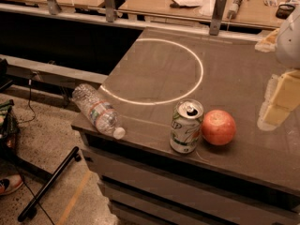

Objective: Pick apple

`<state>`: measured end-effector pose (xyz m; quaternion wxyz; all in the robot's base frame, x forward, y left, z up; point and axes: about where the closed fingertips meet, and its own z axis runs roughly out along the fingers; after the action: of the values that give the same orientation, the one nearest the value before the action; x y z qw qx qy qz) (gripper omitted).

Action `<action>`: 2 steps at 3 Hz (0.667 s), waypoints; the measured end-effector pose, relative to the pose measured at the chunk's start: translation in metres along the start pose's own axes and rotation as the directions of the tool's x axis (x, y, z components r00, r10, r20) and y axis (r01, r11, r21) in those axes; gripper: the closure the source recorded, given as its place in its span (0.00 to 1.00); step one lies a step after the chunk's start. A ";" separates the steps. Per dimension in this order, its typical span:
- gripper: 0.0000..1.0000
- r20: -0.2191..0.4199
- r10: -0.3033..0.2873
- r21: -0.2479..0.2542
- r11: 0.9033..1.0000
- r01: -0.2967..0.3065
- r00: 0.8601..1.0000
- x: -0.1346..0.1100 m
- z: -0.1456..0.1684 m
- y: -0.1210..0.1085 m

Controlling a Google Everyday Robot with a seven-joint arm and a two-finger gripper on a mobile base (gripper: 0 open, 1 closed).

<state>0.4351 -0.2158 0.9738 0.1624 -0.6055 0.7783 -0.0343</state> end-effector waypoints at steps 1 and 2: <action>0.00 0.007 -0.008 0.001 1.000 0.008 1.000 0.000 0.002 0.005; 0.00 0.057 -0.054 -0.034 0.998 0.056 0.997 -0.010 0.026 0.023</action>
Offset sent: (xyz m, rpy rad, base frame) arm -0.0251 0.0494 -0.0750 0.1148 0.0539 0.1891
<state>0.4238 -0.1964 0.9458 0.1722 -0.6303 0.7570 -0.0079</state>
